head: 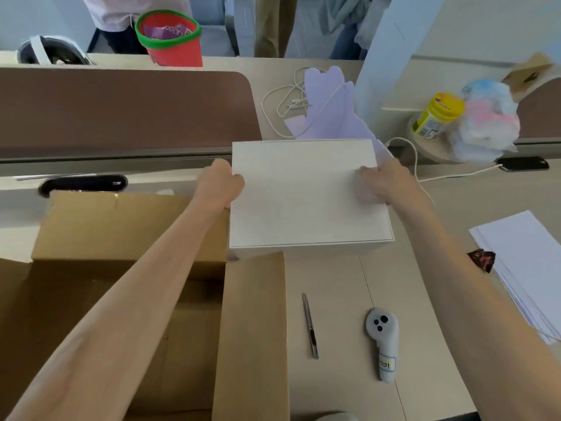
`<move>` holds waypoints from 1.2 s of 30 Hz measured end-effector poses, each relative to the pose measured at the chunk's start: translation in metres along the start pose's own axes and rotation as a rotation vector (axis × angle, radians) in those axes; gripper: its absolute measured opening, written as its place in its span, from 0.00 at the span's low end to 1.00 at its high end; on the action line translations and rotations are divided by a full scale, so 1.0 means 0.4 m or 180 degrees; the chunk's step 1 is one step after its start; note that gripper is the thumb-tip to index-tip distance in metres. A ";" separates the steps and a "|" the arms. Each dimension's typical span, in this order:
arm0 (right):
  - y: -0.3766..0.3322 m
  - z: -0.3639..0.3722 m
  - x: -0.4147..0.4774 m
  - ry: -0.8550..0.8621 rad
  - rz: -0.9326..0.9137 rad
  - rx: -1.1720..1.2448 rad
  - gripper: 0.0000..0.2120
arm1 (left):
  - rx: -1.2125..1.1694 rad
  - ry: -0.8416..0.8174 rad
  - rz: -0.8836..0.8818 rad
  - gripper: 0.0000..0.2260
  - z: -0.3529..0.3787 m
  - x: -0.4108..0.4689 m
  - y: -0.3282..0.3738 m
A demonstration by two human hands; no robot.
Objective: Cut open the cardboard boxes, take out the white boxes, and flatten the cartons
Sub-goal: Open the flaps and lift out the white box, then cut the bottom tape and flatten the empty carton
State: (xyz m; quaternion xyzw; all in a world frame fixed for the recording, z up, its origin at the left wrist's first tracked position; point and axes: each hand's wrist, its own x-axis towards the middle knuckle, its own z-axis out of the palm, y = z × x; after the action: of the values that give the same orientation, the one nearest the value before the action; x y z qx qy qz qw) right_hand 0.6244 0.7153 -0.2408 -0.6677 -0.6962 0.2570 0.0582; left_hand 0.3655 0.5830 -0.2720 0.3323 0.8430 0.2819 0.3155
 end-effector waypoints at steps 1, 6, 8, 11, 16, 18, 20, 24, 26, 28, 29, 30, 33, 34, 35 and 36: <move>0.001 0.010 0.010 -0.0090 -0.0016 -0.0015 0.21 | 0.0035 -0.0019 -0.0018 0.11 0.011 0.001 0.000; 0.015 0.074 0.055 -0.0423 0.0273 -0.0085 0.31 | 0.0267 -0.0073 -0.0134 0.07 0.054 0.014 -0.012; 0.020 0.095 0.058 -0.0476 0.0295 -0.0281 0.28 | 0.0241 -0.0131 -0.0202 0.06 0.066 0.027 -0.026; 0.024 0.110 0.067 -0.0462 0.0245 -0.0572 0.22 | 0.0330 -0.0165 -0.0224 0.05 0.073 0.039 -0.024; 0.008 0.110 0.058 -0.0420 0.0059 -0.0660 0.21 | -0.0102 -0.0789 -0.0527 0.20 0.056 0.051 -0.004; -0.009 0.119 0.037 -0.0408 -0.0117 -0.0775 0.22 | -0.0452 -0.0957 -0.0602 0.29 0.033 0.039 0.000; -0.033 0.134 0.001 -0.0394 -0.0334 -0.0829 0.22 | -0.0892 -0.0951 -0.0492 0.27 0.012 0.020 0.004; -0.112 0.154 -0.106 -0.0595 -0.0905 -0.0502 0.21 | -0.1501 -0.0754 -0.0011 0.19 -0.014 -0.033 -0.008; -0.150 0.160 -0.168 -0.0700 -0.1143 -0.0232 0.21 | -0.1555 -0.0543 0.0153 0.16 -0.033 -0.082 -0.016; -0.177 0.163 -0.222 -0.0710 -0.1284 -0.0091 0.22 | -0.1622 -0.0356 0.0305 0.14 -0.053 -0.128 -0.022; -0.188 0.171 -0.256 -0.0692 -0.1377 -0.0111 0.21 | -0.1677 -0.0273 0.0354 0.12 -0.071 -0.168 -0.036; -0.196 0.176 -0.282 -0.0612 -0.1459 -0.0199 0.20 | -0.1697 -0.0213 0.0399 0.12 -0.084 -0.197 -0.044; -0.210 0.205 -0.359 -0.0231 -0.1909 -0.0716 0.16 | -0.1604 -0.0045 0.0419 0.11 -0.124 -0.269 -0.091; -0.218 0.226 -0.395 -0.0117 -0.2164 -0.0866 0.15 | -0.1533 0.0025 0.0416 0.11 -0.145 -0.298 -0.129; -0.225 0.250 -0.424 -0.0012 -0.2378 -0.0948 0.13 | -0.1454 0.0072 0.0408 0.12 -0.167 -0.322 -0.168; -0.234 0.273 -0.456 0.0035 -0.2535 -0.0976 0.12 | -0.1404 0.0130 0.0363 0.12 -0.191 -0.345 -0.214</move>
State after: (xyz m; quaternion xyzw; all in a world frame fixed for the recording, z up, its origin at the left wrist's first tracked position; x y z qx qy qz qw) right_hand 0.5125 0.5118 -0.2462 -0.3490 -0.9296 0.1044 0.0566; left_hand 0.3581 0.4078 -0.2340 0.2966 0.7469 0.4834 0.3470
